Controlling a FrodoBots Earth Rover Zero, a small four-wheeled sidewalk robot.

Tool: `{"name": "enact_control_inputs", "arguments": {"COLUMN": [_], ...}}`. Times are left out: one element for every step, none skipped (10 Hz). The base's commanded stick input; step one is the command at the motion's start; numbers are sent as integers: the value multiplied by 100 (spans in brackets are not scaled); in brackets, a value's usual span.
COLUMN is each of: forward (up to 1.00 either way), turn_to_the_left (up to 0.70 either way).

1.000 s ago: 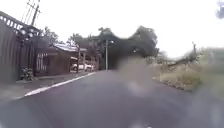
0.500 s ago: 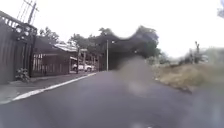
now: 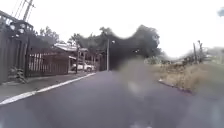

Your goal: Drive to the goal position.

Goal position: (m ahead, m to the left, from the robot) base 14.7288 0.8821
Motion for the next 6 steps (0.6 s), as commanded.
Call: {"name": "enact_control_inputs", "arguments": {"forward": [70, 70, 70, 70, 70, 70], "turn_to_the_left": [0, 0, 0, 0, 0, 0]}}
